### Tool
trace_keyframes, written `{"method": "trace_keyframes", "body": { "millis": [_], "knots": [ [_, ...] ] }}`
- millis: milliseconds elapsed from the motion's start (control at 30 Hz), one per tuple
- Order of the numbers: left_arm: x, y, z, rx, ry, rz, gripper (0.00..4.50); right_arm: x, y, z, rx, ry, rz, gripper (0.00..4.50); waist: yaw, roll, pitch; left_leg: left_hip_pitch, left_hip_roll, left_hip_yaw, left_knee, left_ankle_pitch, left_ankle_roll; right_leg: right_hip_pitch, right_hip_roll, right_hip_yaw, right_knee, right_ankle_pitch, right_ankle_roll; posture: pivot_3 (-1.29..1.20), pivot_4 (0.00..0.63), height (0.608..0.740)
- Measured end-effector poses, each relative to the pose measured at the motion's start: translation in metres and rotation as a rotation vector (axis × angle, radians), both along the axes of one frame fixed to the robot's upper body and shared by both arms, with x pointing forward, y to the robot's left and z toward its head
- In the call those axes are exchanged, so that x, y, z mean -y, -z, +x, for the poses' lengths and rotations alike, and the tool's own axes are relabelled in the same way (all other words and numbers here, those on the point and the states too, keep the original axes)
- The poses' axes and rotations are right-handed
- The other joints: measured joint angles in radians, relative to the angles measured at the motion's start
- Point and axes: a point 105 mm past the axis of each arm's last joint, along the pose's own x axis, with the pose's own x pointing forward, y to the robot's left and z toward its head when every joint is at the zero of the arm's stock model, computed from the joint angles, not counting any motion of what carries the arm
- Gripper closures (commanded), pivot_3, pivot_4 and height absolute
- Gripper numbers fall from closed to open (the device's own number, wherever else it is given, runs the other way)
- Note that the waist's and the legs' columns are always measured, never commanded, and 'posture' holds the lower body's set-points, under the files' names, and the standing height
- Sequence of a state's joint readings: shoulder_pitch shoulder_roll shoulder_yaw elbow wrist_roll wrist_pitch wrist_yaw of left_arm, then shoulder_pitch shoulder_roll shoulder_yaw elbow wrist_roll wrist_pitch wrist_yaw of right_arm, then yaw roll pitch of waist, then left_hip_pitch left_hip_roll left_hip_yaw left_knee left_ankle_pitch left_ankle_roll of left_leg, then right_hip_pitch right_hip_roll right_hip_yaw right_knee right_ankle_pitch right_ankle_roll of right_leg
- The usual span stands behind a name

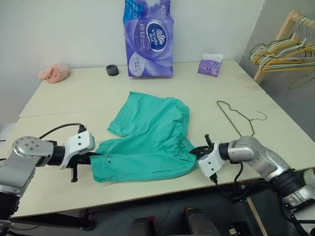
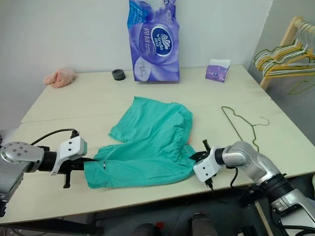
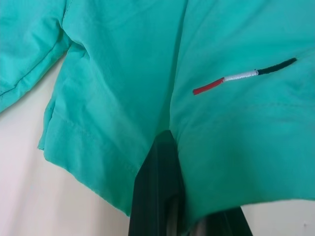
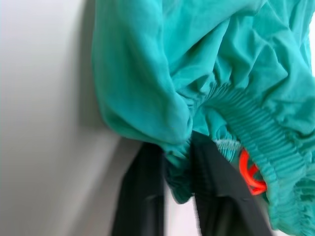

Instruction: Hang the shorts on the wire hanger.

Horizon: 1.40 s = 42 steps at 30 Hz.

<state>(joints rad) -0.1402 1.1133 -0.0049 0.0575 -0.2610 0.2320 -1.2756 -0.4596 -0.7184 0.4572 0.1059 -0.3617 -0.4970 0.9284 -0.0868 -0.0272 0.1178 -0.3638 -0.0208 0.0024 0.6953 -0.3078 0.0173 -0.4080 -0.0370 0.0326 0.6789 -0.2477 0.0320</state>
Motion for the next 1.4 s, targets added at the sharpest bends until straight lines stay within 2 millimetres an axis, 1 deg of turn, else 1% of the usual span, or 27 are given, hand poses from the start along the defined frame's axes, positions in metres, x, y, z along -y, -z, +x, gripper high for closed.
{"method": "trace_keyframes", "body": {
  "millis": [100,167,200,267,367,433,500,567,633,667,700,733,767,800,833,867,900,933,1000,1067,1100,1167,1200,1233,1300,1367,1400],
  "knots": [
    [-0.002,0.004,-0.002,-0.011,-0.008,0.004,4.50,-0.001,-0.007,-0.006,-0.079,0.020,0.055,4.48,0.001,0.000,0.000,0.000,0.000,0.000,0.000,0.000,0.000,0.000,0.000,0.000,0.000,0.000,0.000,-0.11,0.079,0.740],
    [-0.004,0.008,-0.007,-0.026,-0.007,0.005,4.50,0.007,-0.015,-0.015,-0.203,0.050,0.099,4.48,0.002,0.001,0.001,0.000,0.000,0.000,0.000,0.000,0.000,0.000,-0.001,0.000,0.000,0.000,0.000,-0.11,0.082,0.740],
    [-0.005,0.014,-0.013,-0.049,-0.007,0.005,4.50,0.014,-0.021,-0.019,-0.275,0.076,0.115,4.48,0.003,0.001,0.001,0.000,0.000,0.000,0.000,0.000,0.000,0.001,-0.001,0.000,-0.001,0.000,0.000,-0.11,0.082,0.740],
    [-0.002,0.022,-0.024,-0.105,0.009,-0.010,4.50,0.027,-0.037,-0.025,-0.413,0.143,0.175,4.48,0.003,0.001,0.001,0.000,0.000,-0.001,0.000,0.000,0.000,0.001,-0.002,-0.001,-0.001,0.000,0.000,-0.12,0.087,0.740],
    [0.015,0.027,-0.044,-0.208,0.057,-0.077,4.50,0.040,-0.067,-0.035,-0.583,0.212,0.250,4.48,0.004,0.001,0.003,0.000,0.000,-0.002,0.000,0.000,0.000,0.001,-0.002,-0.002,-0.001,0.000,0.000,-0.13,0.090,0.740],
    [0.029,0.019,-0.045,-0.239,0.064,-0.157,4.50,0.039,-0.085,-0.042,-0.688,0.234,0.325,4.48,0.005,0.000,0.003,0.000,0.002,-0.005,0.000,0.000,0.000,0.002,-0.002,-0.006,-0.002,-0.001,-0.001,-0.13,0.091,0.740],
    [0.045,-0.001,-0.030,-0.201,0.048,-0.275,4.50,0.035,-0.097,-0.043,-0.772,0.249,0.380,4.48,0.010,0.001,0.004,0.000,0.002,-0.007,0.001,0.000,0.000,0.003,-0.002,-0.010,-0.002,-0.003,0.003,-0.13,0.091,0.740],
    [0.063,-0.032,-0.009,-0.135,0.045,-0.403,4.50,0.032,-0.110,-0.038,-0.822,0.275,0.432,4.48,0.016,0.001,0.005,-0.001,0.002,-0.010,0.002,0.000,0.000,0.003,-0.002,-0.013,-0.003,-0.003,0.003,-0.13,0.090,0.740],
    [0.070,-0.054,0.002,-0.103,0.039,-0.467,4.50,0.037,-0.123,-0.023,-0.815,0.333,0.479,4.48,0.014,0.001,0.005,-0.001,0.002,-0.010,0.001,0.000,0.000,0.004,-0.002,-0.013,-0.003,-0.002,0.001,-0.13,0.089,0.740],
    [0.072,-0.063,0.006,-0.083,0.046,-0.475,4.50,0.044,-0.126,-0.013,-0.775,0.381,0.486,4.48,0.014,0.001,0.005,-0.001,0.001,-0.010,0.000,0.000,0.000,0.003,-0.002,-0.013,-0.004,0.000,-0.002,-0.13,0.090,0.740],
    [0.072,-0.065,0.007,-0.072,0.051,-0.467,4.50,0.053,-0.123,-0.008,-0.723,0.416,0.451,4.48,0.014,0.001,0.005,-0.001,0.001,-0.010,0.000,0.000,0.000,0.003,-0.002,-0.013,-0.004,0.000,-0.002,-0.14,0.092,0.740],
    [0.069,-0.061,0.006,-0.077,0.050,-0.433,4.50,0.067,-0.112,-0.004,-0.654,0.463,0.363,4.48,0.012,0.002,0.005,-0.001,0.001,-0.010,-0.003,-0.001,-0.001,0.003,-0.002,-0.013,-0.004,-0.002,-0.001,-0.14,0.093,0.740],
    [0.065,-0.054,0.004,-0.101,0.041,-0.403,4.50,0.078,-0.099,-0.004,-0.634,0.495,0.294,4.48,0.010,0.002,0.005,-0.001,0.001,-0.009,-0.004,-0.001,-0.002,0.003,-0.002,-0.012,-0.005,-0.003,-0.001,-0.14,0.093,0.740],
    [0.062,-0.046,0.003,-0.124,0.029,-0.386,4.50,0.083,-0.088,-0.005,-0.626,0.503,0.241,4.48,0.006,0.002,0.005,-0.002,0.001,-0.009,-0.005,-0.001,-0.002,0.002,-0.002,-0.012,-0.006,-0.003,-0.001,-0.13,0.093,0.740],
    [0.061,-0.037,0.005,-0.139,0.016,-0.378,4.50,0.085,-0.076,-0.005,-0.625,0.498,0.202,4.48,0.003,0.002,0.005,-0.002,0.001,-0.009,-0.006,-0.001,-0.002,0.002,-0.002,-0.012,-0.006,-0.004,-0.001,-0.13,0.092,0.740],
    [0.063,-0.032,0.008,-0.137,0.015,-0.384,4.50,0.082,-0.069,-0.003,-0.628,0.482,0.196,4.48,0.000,0.003,0.006,-0.003,0.001,-0.009,-0.006,-0.001,-0.002,0.001,-0.002,-0.012,-0.005,-0.004,-0.001,-0.13,0.092,0.740],
    [0.068,-0.030,0.020,-0.099,0.003,-0.405,4.50,0.078,-0.064,0.004,-0.624,0.474,0.215,4.48,0.001,0.003,0.006,-0.003,0.001,-0.009,-0.004,-0.001,-0.002,0.002,-0.002,-0.012,-0.005,-0.004,-0.001,-0.12,0.091,0.740],
    [0.072,-0.035,0.035,-0.039,-0.012,-0.420,4.50,0.073,-0.067,0.014,-0.597,0.470,0.237,4.48,0.002,0.002,0.009,-0.003,0.001,-0.009,-0.002,-0.001,-0.002,0.002,-0.002,-0.013,-0.003,-0.004,-0.001,-0.12,0.091,0.740],
    [0.079,-0.055,0.080,0.123,-0.090,-0.476,4.50,0.063,-0.083,0.053,-0.485,0.486,0.326,4.48,0.003,0.000,0.014,-0.003,-0.001,-0.009,0.002,0.001,-0.001,0.003,-0.001,-0.015,-0.003,0.003,-0.004,-0.12,0.088,0.740],
    [0.082,-0.087,0.117,0.292,-0.146,-0.487,4.50,0.057,-0.113,0.090,-0.321,0.515,0.391,4.48,0.001,0.000,0.016,-0.003,-0.001,-0.009,0.001,0.006,-0.002,0.002,-0.001,-0.015,-0.006,0.009,-0.004,-0.12,0.087,0.740],
    [0.079,-0.106,0.139,0.392,-0.213,-0.481,4.50,0.057,-0.133,0.111,-0.212,0.545,0.428,4.48,0.001,0.001,0.017,-0.003,-0.002,-0.009,0.001,0.007,-0.002,0.002,-0.001,-0.015,-0.005,0.009,-0.004,-0.12,0.087,0.740],
    [0.066,-0.143,0.166,0.584,-0.330,-0.457,4.50,0.051,-0.174,0.136,0.007,0.567,0.496,4.48,-0.003,0.000,0.016,-0.006,-0.001,-0.009,-0.001,0.007,-0.004,-0.003,-0.002,-0.014,-0.004,0.009,-0.004,-0.12,0.086,0.740],
    [0.058,-0.162,0.176,0.678,-0.388,-0.446,4.50,0.047,-0.193,0.145,0.108,0.567,0.534,4.48,-0.003,0.000,0.016,-0.012,-0.001,-0.009,-0.001,0.010,-0.009,-0.009,-0.002,-0.014,-0.005,0.009,-0.004,-0.13,0.087,0.740],
    [0.048,-0.194,0.184,0.821,-0.461,-0.440,4.50,0.041,-0.224,0.150,0.253,0.546,0.600,4.48,-0.005,0.000,0.015,-0.028,-0.001,-0.009,0.000,0.013,-0.016,-0.025,-0.003,-0.013,-0.002,0.010,-0.004,-0.13,0.087,0.740],
    [0.035,-0.245,0.182,1.063,-0.531,-0.434,4.50,0.033,-0.266,0.146,0.452,0.472,0.700,4.48,-0.014,-0.001,0.014,-0.045,-0.001,-0.007,0.000,0.014,-0.021,-0.045,-0.004,-0.010,0.000,0.010,-0.004,-0.13,0.089,0.740],
    [0.020,-0.291,0.165,1.334,-0.542,-0.361,4.50,0.027,-0.295,0.135,0.598,0.388,0.796,4.48,-0.030,-0.001,0.013,-0.055,-0.001,-0.005,0.000,0.014,-0.023,-0.056,-0.005,-0.010,0.001,0.010,-0.004,-0.13,0.090,0.740],
    [0.015,-0.310,0.153,1.468,-0.516,-0.293,4.50,0.027,-0.303,0.128,0.646,0.352,0.841,4.48,-0.038,-0.001,0.013,-0.056,-0.002,-0.003,-0.002,0.014,-0.023,-0.058,-0.007,-0.012,0.000,0.010,-0.004,-0.13,0.090,0.740]
  ]
}}
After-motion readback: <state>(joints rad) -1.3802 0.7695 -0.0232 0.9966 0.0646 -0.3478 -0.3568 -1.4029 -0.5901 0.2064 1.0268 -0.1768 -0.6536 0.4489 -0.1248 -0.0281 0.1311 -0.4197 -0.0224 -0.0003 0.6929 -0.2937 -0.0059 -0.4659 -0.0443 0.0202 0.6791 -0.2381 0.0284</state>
